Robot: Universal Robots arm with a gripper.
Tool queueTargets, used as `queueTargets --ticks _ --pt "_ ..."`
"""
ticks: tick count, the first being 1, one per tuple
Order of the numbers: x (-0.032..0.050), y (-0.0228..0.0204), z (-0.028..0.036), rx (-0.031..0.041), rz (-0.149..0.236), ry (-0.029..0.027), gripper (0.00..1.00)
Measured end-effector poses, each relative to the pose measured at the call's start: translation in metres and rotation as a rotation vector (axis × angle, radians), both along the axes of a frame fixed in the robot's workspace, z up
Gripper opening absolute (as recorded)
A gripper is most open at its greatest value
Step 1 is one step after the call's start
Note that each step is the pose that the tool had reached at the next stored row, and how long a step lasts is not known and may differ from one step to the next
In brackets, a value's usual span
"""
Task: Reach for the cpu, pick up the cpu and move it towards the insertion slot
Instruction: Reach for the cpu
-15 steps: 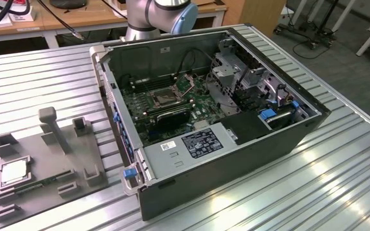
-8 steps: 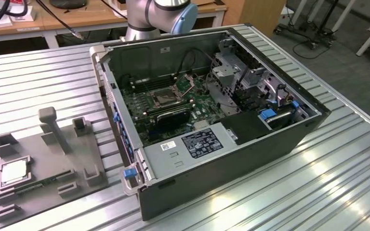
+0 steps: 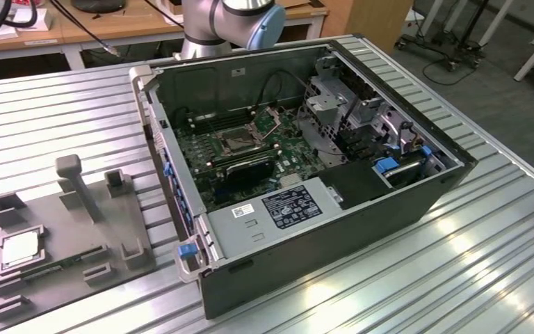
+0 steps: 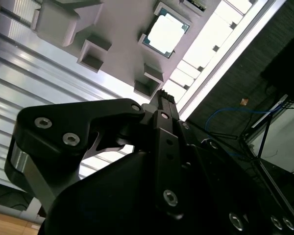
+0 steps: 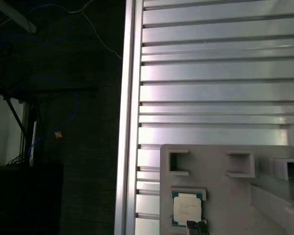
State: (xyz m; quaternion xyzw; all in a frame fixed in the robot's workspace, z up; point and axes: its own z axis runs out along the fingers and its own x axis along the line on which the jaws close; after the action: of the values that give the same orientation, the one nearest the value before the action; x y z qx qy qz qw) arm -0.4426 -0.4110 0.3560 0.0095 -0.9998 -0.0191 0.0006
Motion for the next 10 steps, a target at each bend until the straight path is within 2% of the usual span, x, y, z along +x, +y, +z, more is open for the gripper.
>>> queueTargets --ticks 4,10 --pt "-0.0052 -0.0006 -0.0016 0.0001 0.0 -0.0004 0.11" --pt "-0.0056 -0.0006 -0.002 0.0001 0.0 -0.0003 0.11"
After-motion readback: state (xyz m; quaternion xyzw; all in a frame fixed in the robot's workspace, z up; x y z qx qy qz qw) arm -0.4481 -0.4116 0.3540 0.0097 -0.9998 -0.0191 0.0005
